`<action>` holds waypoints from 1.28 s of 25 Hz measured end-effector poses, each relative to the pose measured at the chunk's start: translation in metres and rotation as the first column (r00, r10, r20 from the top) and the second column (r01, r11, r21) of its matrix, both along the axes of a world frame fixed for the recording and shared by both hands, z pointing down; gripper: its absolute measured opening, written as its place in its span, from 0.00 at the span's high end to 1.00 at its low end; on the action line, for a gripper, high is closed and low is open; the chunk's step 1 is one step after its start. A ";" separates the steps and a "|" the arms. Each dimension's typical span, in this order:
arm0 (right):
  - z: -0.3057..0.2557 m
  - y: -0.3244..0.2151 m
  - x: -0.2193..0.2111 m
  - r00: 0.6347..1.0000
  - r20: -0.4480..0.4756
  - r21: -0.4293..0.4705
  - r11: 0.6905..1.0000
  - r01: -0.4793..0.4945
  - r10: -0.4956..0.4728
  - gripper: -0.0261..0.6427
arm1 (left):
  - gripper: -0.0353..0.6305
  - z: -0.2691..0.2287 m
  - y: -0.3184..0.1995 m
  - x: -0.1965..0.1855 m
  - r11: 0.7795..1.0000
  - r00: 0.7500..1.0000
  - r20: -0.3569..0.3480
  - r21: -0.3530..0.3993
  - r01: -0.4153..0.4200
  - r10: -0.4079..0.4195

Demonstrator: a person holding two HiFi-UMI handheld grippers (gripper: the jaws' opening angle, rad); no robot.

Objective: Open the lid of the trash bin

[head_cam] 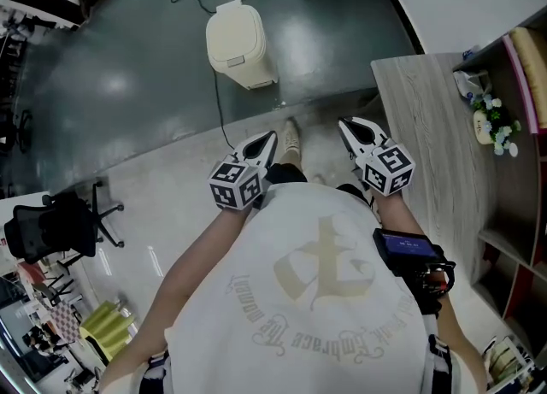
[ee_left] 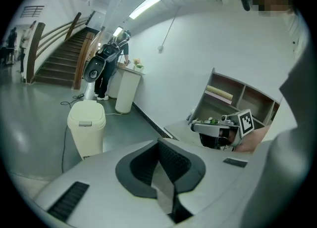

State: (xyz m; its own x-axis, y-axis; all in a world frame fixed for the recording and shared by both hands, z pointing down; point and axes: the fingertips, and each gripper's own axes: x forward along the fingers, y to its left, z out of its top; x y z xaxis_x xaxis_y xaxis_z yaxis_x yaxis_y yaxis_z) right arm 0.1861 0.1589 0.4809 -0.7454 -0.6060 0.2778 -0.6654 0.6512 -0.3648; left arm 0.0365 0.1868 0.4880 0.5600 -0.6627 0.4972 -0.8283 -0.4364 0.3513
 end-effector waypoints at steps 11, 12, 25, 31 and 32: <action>0.013 -0.062 -0.036 0.997 -0.028 -0.037 0.997 0.064 -0.065 0.96 | 0.93 0.006 -0.062 -0.040 0.997 0.997 -0.007 -0.008 0.081 -0.081; 0.013 -0.069 -0.040 0.997 -0.031 -0.040 0.997 0.070 -0.071 0.96 | 0.93 0.007 -0.069 -0.044 0.996 0.996 -0.010 -0.012 0.087 -0.087; 0.013 -0.173 -0.106 0.985 -0.068 -0.052 0.987 0.154 -0.157 0.96 | 0.93 0.017 -0.159 -0.105 0.986 0.987 -0.027 -0.049 0.157 -0.158; 0.012 -0.213 -0.133 0.981 -0.089 -0.066 0.984 0.167 -0.173 0.96 | 0.93 0.020 -0.204 -0.134 0.984 0.984 -0.030 -0.051 0.172 -0.173; 0.011 -0.220 -0.137 0.980 -0.093 -0.067 0.984 0.168 -0.174 0.96 | 0.93 0.020 -0.210 -0.138 0.984 0.984 -0.030 -0.053 0.173 -0.174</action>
